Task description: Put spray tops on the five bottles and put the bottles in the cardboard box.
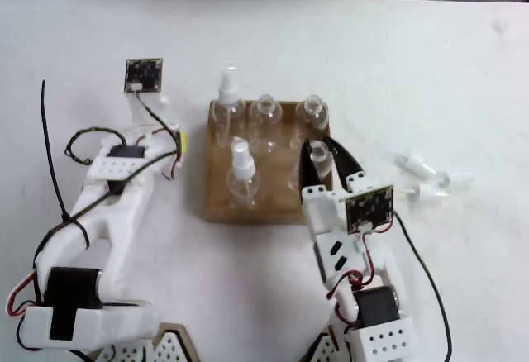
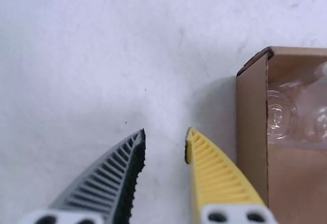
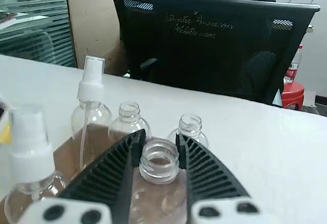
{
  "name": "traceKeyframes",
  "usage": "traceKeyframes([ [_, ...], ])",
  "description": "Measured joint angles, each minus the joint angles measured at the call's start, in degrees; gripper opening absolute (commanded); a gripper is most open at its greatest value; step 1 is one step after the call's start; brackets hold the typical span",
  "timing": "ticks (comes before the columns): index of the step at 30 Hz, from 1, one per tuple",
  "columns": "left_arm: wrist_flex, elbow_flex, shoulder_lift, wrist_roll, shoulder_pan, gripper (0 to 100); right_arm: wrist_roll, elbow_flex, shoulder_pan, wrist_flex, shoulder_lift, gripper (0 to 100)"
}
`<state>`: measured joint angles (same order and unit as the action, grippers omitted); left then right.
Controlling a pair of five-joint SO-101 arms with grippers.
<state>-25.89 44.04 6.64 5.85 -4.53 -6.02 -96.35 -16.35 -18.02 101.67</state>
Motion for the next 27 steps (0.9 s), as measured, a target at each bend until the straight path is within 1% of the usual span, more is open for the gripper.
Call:
traceKeyframes([
  [6,0.0,0.0,0.0,0.0,0.8,12,-0.9,0.0,-0.3,-1.5,0.0,1.8],
  [13,0.0,0.0,0.0,0.0,1.0,12,-1.2,0.0,-0.4,-5.7,0.0,1.8],
  [18,0.0,0.0,0.0,0.0,1.0,12,-1.2,0.0,-3.5,-8.4,0.0,1.8],
  [24,0.0,0.0,0.0,0.0,1.0,12,-1.2,0.0,-3.9,-9.5,0.0,1.9],
  [27,0.0,0.0,0.0,0.0,1.0,12,-1.2,0.0,-4.0,-9.5,0.0,6.3],
])
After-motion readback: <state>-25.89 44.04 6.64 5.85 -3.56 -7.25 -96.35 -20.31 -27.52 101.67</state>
